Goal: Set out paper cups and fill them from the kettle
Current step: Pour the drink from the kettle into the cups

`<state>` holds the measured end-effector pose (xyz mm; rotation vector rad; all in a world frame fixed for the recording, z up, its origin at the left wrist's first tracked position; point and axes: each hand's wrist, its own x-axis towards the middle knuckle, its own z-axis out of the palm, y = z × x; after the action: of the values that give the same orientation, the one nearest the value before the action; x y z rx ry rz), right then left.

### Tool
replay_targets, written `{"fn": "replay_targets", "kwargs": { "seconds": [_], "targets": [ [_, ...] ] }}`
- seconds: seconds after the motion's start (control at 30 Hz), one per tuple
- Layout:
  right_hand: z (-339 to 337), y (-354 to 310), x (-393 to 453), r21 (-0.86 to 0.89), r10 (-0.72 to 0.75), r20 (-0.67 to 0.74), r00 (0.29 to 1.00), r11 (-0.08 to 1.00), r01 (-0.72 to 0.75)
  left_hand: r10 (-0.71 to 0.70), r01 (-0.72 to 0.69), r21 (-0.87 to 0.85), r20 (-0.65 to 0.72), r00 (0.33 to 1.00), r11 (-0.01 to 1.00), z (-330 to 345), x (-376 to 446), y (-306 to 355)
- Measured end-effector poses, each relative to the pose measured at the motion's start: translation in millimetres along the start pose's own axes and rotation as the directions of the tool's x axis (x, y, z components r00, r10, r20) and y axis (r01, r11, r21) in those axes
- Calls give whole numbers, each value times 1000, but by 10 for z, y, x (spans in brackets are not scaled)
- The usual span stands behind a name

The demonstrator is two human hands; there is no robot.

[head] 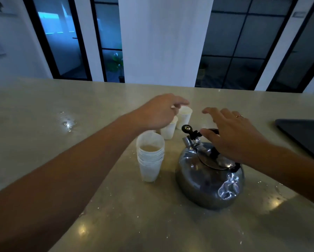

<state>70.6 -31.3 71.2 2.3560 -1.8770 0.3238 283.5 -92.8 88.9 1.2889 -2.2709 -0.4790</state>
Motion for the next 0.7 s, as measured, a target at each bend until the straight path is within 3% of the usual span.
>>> {"fn": "replay_targets", "kwargs": {
  "seconds": [0.07, 0.13, 0.2, 0.27, 0.4, 0.53, 0.7],
  "targets": [
    [-58, -229, -43, 114, -65, -23, 998, 991, 67, -122, 78, -225, -188, 975, 971, -159, -368, -114],
    [-29, -427, -92, 204, -138, 1, 990, 970, 134, -259, 128, -370, -329, 908, 920, -118, -789, -248],
    [60, -613, -140, 267, -204, 58, 977, 947, 182, -381, 213, -413, -383, 841, 885, 116, -1110, -401],
    [182, -759, -151, 307, -242, 109, 964, 931, 199, -466, 283, -467, -343, 816, 838, 416, -1278, -507],
    [373, -875, -91, 275, -324, 115, 939, 919, 283, -469, 265, -608, -203, 860, 748, 889, -1342, -491],
    [373, -847, -21, 227, -321, 118, 940, 930, 290, -435, 158, -641, -300, 849, 751, 1096, -1195, -463],
    [345, -777, -47, 232, -289, 162, 944, 941, 248, -410, 145, -550, -396, 822, 822, 1130, -1160, -403]
  ]
}}
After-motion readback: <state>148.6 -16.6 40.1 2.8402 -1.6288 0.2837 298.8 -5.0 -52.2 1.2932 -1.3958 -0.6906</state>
